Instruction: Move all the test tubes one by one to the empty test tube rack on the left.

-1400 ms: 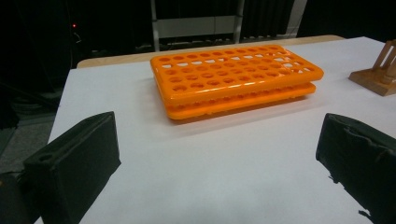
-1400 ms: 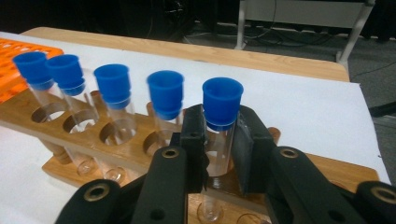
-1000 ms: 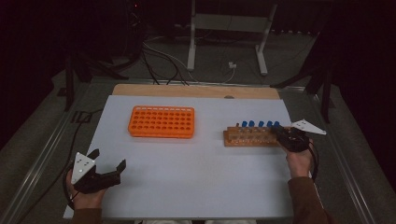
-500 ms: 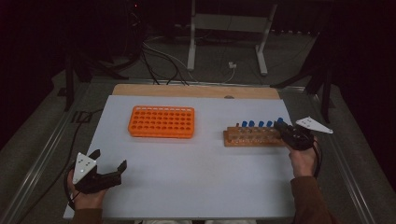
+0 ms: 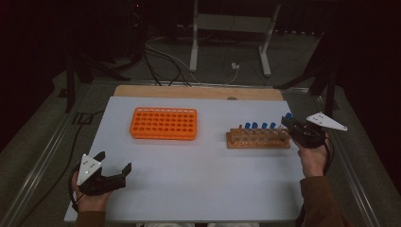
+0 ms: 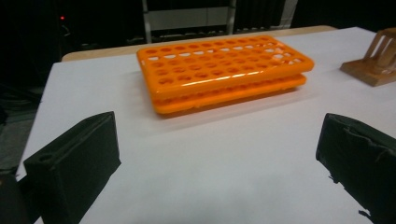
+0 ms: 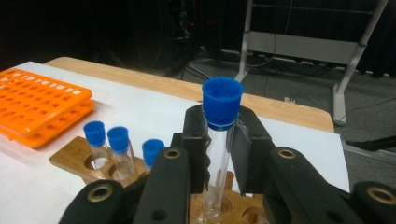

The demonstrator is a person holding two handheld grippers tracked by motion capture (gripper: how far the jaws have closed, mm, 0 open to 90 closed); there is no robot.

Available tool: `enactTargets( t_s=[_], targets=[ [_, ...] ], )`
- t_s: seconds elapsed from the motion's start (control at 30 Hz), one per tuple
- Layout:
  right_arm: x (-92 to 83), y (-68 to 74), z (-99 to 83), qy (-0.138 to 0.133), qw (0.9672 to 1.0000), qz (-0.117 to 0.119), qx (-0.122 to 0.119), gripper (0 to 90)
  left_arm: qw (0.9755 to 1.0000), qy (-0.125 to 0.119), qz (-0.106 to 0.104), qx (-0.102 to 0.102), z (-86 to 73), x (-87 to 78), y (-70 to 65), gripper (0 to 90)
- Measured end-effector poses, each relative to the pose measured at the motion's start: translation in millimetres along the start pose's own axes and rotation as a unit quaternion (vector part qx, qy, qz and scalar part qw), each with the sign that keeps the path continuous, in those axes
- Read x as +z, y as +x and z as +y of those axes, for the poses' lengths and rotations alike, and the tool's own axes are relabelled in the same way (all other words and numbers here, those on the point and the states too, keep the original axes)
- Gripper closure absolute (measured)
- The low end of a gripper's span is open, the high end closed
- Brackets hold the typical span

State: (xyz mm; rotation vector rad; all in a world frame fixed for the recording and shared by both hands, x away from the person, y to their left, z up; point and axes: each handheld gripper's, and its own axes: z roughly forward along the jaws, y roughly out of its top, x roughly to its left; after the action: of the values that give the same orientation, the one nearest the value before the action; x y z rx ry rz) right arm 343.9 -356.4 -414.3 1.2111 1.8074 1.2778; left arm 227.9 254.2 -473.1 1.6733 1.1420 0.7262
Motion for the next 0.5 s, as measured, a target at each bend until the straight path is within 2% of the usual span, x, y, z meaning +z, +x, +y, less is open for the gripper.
enactTargets(
  t_s=[0.13,0.2,0.37,0.5],
  targets=[
    [-4.5,3.2,3.7,-0.009,0.9999,0.011,0.008,77.2,0.9997,-0.017,-0.016,-0.005,9.1,-2.6,-4.3,0.5],
    [-5.2,7.9,5.3,-0.003,0.9998,0.018,0.003,77.2,0.9994,-0.024,-0.024,-0.007,14.6,-3.0,-7.7,0.5],
    [-4.3,16.1,5.6,0.005,0.9996,0.029,-0.004,77.2,0.9982,-0.039,-0.04,0.021,28.5,2.8,-19.0,0.5],
    [-2.6,27.4,7.0,0.007,0.999,0.044,-0.008,77.2,0.9971,-0.044,-0.058,0.024,40.3,14.8,-28.4,0.5]
  ],
)
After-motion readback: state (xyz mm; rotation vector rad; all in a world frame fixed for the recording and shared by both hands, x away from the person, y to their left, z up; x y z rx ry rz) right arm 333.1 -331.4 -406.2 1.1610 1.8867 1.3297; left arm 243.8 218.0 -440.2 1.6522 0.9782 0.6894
